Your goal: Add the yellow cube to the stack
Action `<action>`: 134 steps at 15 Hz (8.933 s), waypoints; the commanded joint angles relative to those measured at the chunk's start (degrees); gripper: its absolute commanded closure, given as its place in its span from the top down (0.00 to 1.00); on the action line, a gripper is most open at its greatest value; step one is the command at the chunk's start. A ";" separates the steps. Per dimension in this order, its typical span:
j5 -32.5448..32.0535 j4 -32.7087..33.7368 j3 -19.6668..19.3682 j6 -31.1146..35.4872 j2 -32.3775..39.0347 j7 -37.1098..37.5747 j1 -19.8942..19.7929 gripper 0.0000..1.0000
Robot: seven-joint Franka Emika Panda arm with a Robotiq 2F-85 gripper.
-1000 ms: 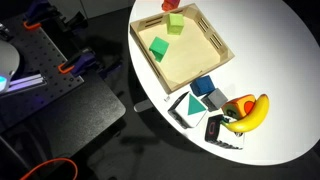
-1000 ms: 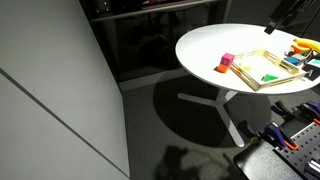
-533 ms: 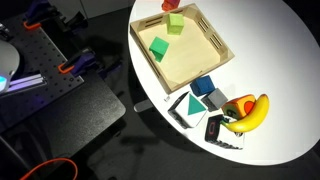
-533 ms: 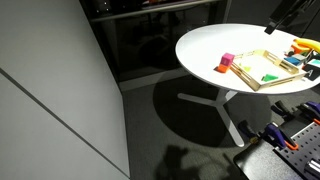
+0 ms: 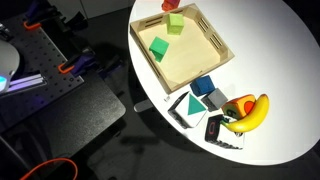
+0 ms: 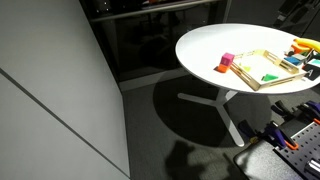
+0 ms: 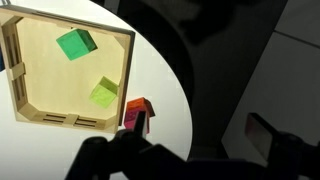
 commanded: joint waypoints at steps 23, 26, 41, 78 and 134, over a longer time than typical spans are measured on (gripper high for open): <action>-1.07 17.27 -8.30 -2.14 32.42 -21.41 -8.47 1.00; -1.89 19.13 -8.43 -2.98 35.07 -27.28 -9.61 1.00; -5.71 21.17 -7.72 -6.39 34.39 -28.64 -11.72 1.00; -14.93 34.01 -1.29 14.43 64.17 -49.35 -13.48 1.00; -17.95 43.97 1.63 1.44 63.70 -23.56 -8.48 0.32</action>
